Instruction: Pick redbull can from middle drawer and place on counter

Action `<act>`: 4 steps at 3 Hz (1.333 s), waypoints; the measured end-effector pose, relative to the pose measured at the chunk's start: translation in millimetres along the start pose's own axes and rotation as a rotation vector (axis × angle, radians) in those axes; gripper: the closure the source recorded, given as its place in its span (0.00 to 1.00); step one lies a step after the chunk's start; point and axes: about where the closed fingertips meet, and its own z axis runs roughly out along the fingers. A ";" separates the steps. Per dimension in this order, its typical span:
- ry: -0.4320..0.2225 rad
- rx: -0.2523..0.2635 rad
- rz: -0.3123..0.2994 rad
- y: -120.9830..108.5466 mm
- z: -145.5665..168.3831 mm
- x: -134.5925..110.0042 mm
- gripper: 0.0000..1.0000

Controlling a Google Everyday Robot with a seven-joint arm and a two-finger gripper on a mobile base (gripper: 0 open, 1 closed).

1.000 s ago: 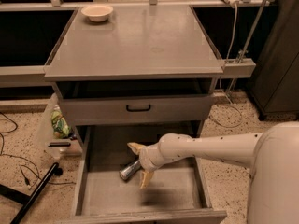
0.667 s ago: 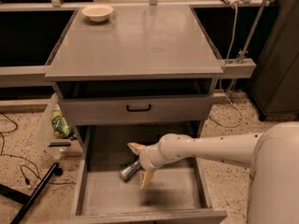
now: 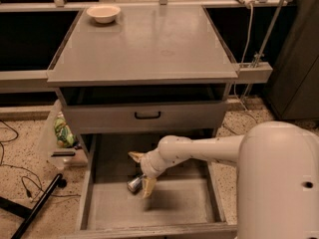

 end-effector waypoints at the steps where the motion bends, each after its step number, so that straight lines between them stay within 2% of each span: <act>1: -0.011 -0.046 0.002 -6.5 18.7 2.3 0.00; 2: -0.027 -0.076 0.000 -8.2 36.5 3.3 0.00; 3: -0.014 -0.118 0.036 -3.2 48.5 15.2 0.19; 4: 0.002 -0.165 0.107 9.0 56.9 32.8 0.42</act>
Offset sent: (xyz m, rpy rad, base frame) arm 0.0195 0.0322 -0.0415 -0.0113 0.0888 0.0699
